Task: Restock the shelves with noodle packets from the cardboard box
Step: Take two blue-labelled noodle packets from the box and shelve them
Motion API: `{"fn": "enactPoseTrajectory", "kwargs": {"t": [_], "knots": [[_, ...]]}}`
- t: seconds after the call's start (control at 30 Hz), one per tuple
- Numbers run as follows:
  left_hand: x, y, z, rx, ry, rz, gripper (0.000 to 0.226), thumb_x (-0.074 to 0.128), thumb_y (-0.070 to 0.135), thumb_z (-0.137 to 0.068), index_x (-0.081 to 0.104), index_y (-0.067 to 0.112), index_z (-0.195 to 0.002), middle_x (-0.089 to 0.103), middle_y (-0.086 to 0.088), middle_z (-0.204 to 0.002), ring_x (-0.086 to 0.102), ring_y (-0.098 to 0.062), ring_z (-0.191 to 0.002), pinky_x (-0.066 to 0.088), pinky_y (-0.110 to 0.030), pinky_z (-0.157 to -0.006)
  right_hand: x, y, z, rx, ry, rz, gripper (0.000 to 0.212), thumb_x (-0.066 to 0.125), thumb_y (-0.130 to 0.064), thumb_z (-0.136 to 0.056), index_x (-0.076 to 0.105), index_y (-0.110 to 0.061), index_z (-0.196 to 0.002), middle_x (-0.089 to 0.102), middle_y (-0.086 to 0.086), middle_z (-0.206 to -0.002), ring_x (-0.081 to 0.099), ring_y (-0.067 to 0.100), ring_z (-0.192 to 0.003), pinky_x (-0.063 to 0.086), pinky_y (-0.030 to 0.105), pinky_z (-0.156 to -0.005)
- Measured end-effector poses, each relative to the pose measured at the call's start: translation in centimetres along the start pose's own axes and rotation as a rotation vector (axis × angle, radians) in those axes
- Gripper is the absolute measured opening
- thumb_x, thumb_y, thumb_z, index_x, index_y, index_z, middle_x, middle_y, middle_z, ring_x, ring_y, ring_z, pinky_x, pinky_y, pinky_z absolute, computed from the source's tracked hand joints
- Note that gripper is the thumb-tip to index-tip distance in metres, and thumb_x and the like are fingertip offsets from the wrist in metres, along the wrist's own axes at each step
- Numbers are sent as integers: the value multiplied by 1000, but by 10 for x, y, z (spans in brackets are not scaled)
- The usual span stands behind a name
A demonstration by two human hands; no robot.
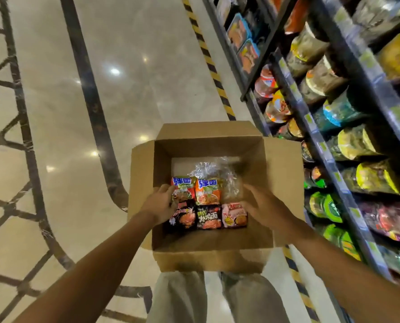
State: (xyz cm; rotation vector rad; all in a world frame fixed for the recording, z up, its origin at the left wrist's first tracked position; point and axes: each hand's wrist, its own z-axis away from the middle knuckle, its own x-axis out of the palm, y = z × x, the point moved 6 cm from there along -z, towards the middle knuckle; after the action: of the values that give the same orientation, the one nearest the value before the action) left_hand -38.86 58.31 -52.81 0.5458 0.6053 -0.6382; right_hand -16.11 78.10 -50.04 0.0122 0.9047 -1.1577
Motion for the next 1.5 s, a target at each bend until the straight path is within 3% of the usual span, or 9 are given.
{"fn": "enactPoseTrajectory", "kwargs": {"t": [0.13, 0.33, 0.43, 0.63, 0.73, 0.87, 1.07, 1.33, 1.5], "knots": [[68, -37, -104, -67, -43, 105, 63, 51, 37, -99, 28, 15, -153, 35, -10, -153, 34, -32, -139, 34, -42, -112, 84, 50, -92, 74, -11, -146, 64, 60, -45, -96, 34, -28, -152, 42, -1, -153, 43, 16, -137, 38, 34, -110], [189, -94, -236, -175, -72, 287, 63, 56, 33, -96, 31, 14, -151, 35, -11, -151, 32, -32, -140, 29, -43, -116, 214, 128, -204, 108, -27, -167, 61, 64, -40, -94, 41, -24, -148, 51, -1, -147, 47, 17, -134, 39, 35, -110], [239, -124, -283, -283, -29, 404, 70, 59, 35, -96, 25, 15, -154, 28, -11, -158, 23, -29, -146, 23, -37, -120, 266, 152, -250, 95, -45, -235, 68, 56, -57, -89, 35, -34, -150, 49, -9, -147, 48, 13, -134, 42, 38, -109], [306, -168, -343, -508, 69, 543, 76, 71, 30, -88, 29, 14, -149, 36, -15, -149, 35, -34, -139, 30, -38, -114, 329, 187, -319, 87, -13, -295, 66, 62, -35, -96, 30, -29, -153, 45, -11, -145, 41, 8, -135, 32, 25, -112], [331, -184, -364, -604, 38, 698, 79, 74, 33, -86, 27, 12, -147, 44, -14, -144, 45, -35, -132, 36, -43, -111, 348, 202, -340, 106, 1, -342, 70, 62, -41, -94, 26, -32, -154, 44, -10, -148, 44, 11, -135, 38, 37, -114], [338, -195, -371, -679, 151, 696, 79, 82, 37, -78, 36, 6, -135, 54, -18, -134, 54, -37, -122, 45, -48, -102, 362, 218, -355, 167, 33, -415, 71, 67, -41, -91, 27, -38, -150, 49, -8, -145, 51, 15, -130, 45, 45, -109], [324, -186, -352, -597, 257, 663, 56, 86, 55, -57, 71, 18, -96, 69, -12, -105, 66, -27, -93, 54, -40, -89, 358, 216, -342, 209, 57, -487, 75, 71, -28, -91, 29, -31, -153, 54, -12, -139, 51, 5, -128, 45, 35, -108], [279, -153, -313, -523, 326, 777, 37, 81, 25, -80, 53, 21, -103, 66, 8, -89, 62, -6, -78, 47, -26, -73, 356, 205, -344, 278, 46, -622, 68, 73, -21, -89, 36, -31, -146, 61, -9, -130, 61, 8, -117, 53, 40, -100], [265, -152, -304, -487, 383, 747, 34, 80, 28, -82, 52, 25, -100, 64, 13, -85, 60, -1, -78, 49, -30, -79, 368, 197, -361, 407, 163, -682, 91, 85, -25, -77, 29, -31, -149, 52, 2, -138, 59, 22, -120, 53, 47, -99]]}}
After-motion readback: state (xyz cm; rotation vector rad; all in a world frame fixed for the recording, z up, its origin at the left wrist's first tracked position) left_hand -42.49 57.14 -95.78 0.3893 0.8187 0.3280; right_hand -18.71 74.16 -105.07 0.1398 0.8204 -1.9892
